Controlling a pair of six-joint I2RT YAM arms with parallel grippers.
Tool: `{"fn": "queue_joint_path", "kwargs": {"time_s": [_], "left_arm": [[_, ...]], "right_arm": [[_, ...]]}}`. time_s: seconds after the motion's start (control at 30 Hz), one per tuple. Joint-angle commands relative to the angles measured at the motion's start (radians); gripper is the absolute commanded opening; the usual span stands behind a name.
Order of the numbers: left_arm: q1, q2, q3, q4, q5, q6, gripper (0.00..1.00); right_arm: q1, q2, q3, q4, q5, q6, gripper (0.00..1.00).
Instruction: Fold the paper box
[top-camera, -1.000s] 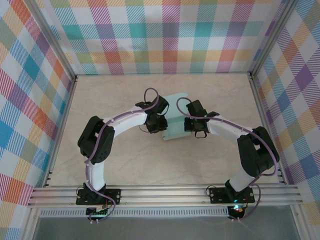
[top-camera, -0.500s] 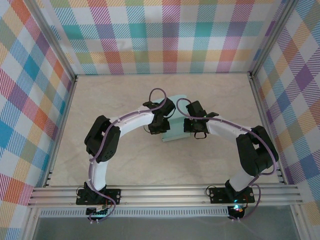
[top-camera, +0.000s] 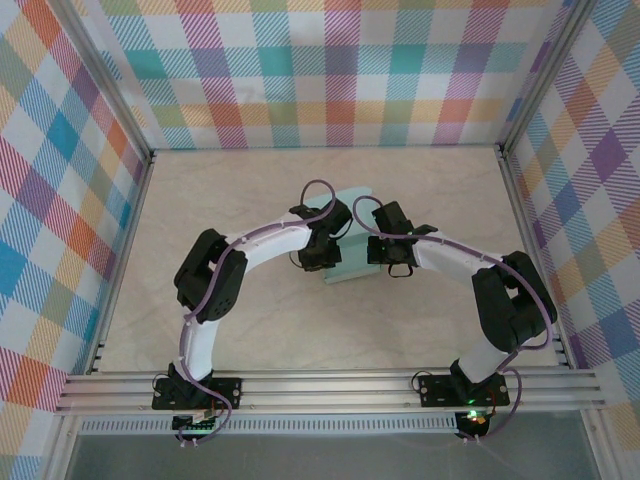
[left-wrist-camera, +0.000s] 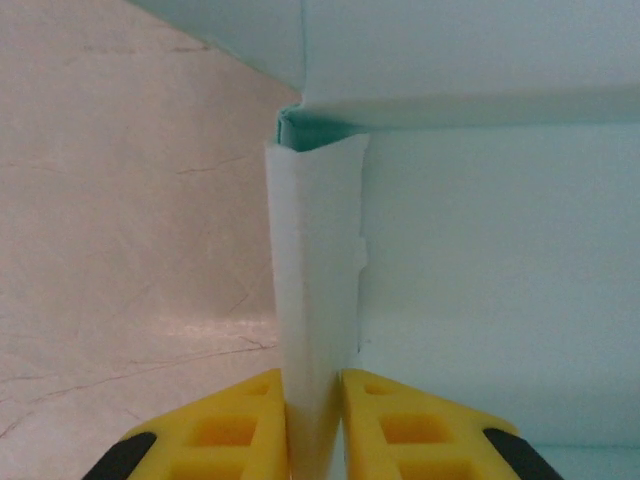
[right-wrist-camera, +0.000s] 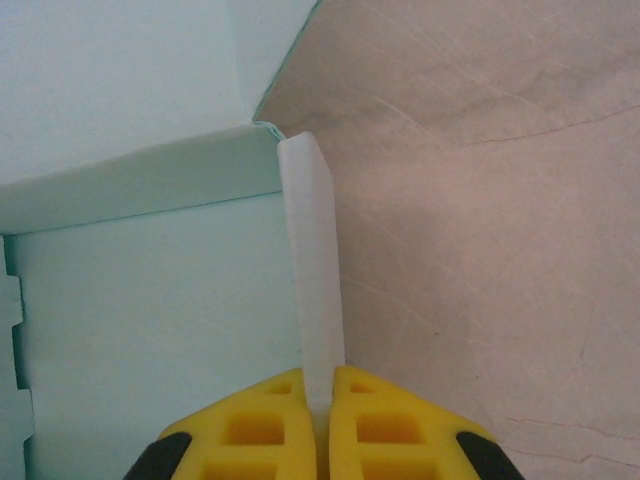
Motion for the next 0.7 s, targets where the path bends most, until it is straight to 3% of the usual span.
{"fn": "queue_joint_path", "kwargs": {"time_s": [0.0,0.37,0.43,0.53,0.67], "left_arm": [[-0.025,0.038,0.003,0.032,0.068,-0.002,0.18],[-0.025,0.049,0.018,-0.001,0.04,0.011,0.06],[-0.025,0.053,0.026,-0.026,0.015,0.018,0.0],[-0.025,0.054,0.035,-0.061,-0.032,0.024,0.0],[-0.026,0.059,0.049,-0.085,-0.071,0.03,0.15]], "right_arm": [[0.009,-0.005,0.002,0.091,-0.081,0.041,0.0],[0.01,-0.003,0.007,0.089,-0.084,0.043,0.0],[0.011,-0.005,0.005,0.091,-0.086,0.044,0.0],[0.011,-0.008,0.003,0.092,-0.089,0.045,0.0],[0.01,-0.013,-0.008,0.117,-0.111,0.06,0.0]]}}
